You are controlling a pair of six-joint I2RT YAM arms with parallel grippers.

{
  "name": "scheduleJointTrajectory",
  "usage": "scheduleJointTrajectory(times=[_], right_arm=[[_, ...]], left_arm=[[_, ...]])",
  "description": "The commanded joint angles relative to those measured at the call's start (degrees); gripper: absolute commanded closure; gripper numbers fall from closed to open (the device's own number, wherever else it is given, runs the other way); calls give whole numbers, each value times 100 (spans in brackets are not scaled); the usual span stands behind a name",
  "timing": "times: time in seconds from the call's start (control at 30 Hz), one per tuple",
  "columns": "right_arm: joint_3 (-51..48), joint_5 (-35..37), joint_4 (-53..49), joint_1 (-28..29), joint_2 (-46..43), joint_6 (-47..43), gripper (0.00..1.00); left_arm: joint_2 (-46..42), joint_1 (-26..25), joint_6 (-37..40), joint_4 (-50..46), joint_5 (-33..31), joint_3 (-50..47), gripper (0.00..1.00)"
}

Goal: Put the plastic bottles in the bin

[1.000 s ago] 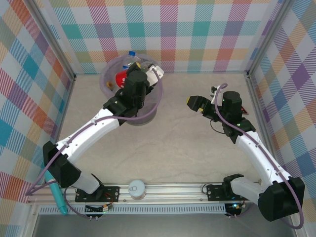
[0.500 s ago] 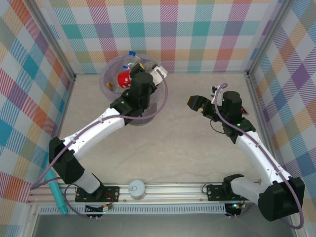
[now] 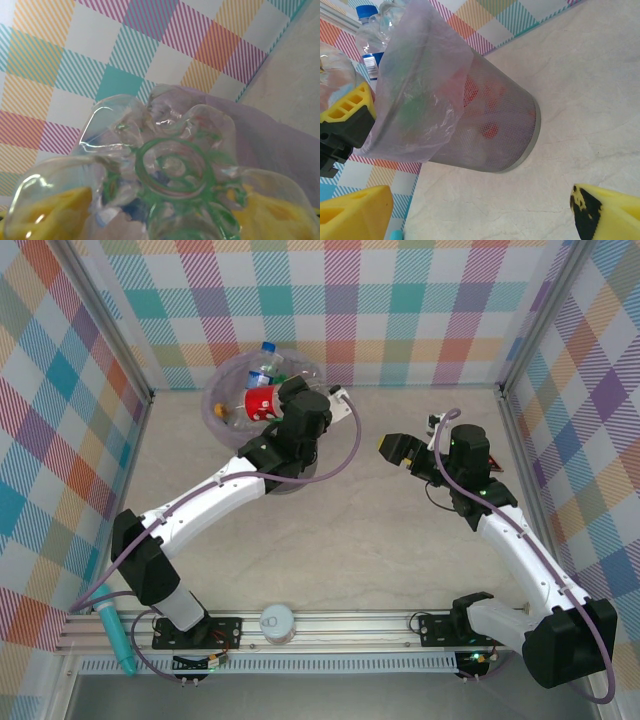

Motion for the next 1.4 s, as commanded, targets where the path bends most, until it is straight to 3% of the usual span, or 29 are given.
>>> scheduleJointTrajectory(times=[0.0,0.1,0.2,0.27,0.37,0.5,0.63,0.73,1.07,1.2,1.37], right_arm=[[121,-19,116,34,-1,-128,9],[191,-2,99,22,-33,-186,8],[774,-12,-563,-4,-74,-568,8],[1472,-10,-1228,-45,23,-965,7],[2951,-96,-2435,-168,534,-1535,5],[4642,-925,-3251,-266,1392,-1637,3],[5958,-2233,-3761,-370,2311,-1232,1],[5977,-3137,-3137,-286,2717,-412,1],[6466,-3497,-3529,761,3688,-191,1],[6790,-3666,-3793,1086,3970,-247,1],[6777,-3751,-4039,1132,3915,-298,1]], left_arm=[[-6,56,244,44,-91,136,62],[-416,-62,-264,-281,159,352,63],[-1036,-411,-521,-596,799,367,63],[-1372,-656,-478,-919,1233,267,64],[-1538,-818,-421,-1177,1223,332,66],[-1774,-922,-129,-1272,1336,148,67],[-2181,-1115,-223,-1492,2304,-259,71],[-2471,-1118,-236,-1220,3090,-754,73],[-2903,-1119,15,113,4514,-1541,80],[-2797,-1143,321,212,4747,-1449,84],[-2570,-1161,1087,145,4394,-1249,85]])
